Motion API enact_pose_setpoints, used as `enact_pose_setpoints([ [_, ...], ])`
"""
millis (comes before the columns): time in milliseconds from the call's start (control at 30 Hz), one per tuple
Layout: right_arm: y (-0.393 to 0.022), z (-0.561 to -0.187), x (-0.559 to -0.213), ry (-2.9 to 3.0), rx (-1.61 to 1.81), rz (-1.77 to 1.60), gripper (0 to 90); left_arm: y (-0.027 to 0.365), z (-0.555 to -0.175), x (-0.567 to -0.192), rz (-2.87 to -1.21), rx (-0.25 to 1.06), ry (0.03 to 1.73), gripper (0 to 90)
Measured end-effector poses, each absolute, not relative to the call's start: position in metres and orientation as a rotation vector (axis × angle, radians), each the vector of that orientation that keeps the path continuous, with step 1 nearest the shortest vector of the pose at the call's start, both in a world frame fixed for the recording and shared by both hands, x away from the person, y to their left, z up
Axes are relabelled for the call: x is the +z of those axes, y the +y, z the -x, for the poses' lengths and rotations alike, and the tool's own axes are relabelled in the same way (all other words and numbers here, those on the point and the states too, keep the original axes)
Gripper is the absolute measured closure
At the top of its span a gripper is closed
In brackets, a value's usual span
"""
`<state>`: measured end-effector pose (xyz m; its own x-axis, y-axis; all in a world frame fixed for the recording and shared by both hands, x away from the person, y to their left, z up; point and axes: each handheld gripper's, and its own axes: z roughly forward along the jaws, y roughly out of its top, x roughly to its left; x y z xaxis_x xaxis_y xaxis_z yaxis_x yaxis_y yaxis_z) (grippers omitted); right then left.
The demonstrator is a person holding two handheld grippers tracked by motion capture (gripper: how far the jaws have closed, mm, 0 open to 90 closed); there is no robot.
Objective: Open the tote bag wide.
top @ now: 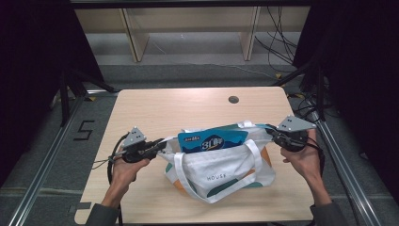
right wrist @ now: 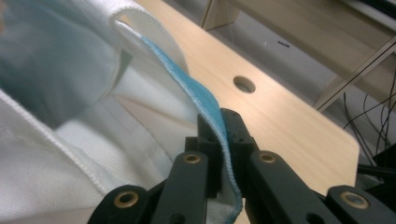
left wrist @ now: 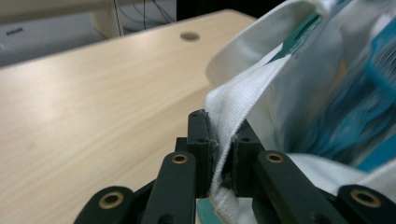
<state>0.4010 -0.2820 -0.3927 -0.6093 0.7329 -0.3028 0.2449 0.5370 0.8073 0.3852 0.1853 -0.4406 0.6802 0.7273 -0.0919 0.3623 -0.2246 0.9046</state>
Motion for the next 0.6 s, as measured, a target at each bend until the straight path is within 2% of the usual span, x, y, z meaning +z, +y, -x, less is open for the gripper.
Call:
enact_pose_setpoints([
  [300,-0.283,-0.401,-0.423,2.202,0.929,-0.810,88.0,0.172,-0.389,-0.491,-1.963,0.328,0.898,80.8],
  [600,-0.289,-0.391,-0.459,2.318,0.847,-0.846,88.0,0.166,-0.384,-0.503,-2.029,0.338,0.872,80.9],
])
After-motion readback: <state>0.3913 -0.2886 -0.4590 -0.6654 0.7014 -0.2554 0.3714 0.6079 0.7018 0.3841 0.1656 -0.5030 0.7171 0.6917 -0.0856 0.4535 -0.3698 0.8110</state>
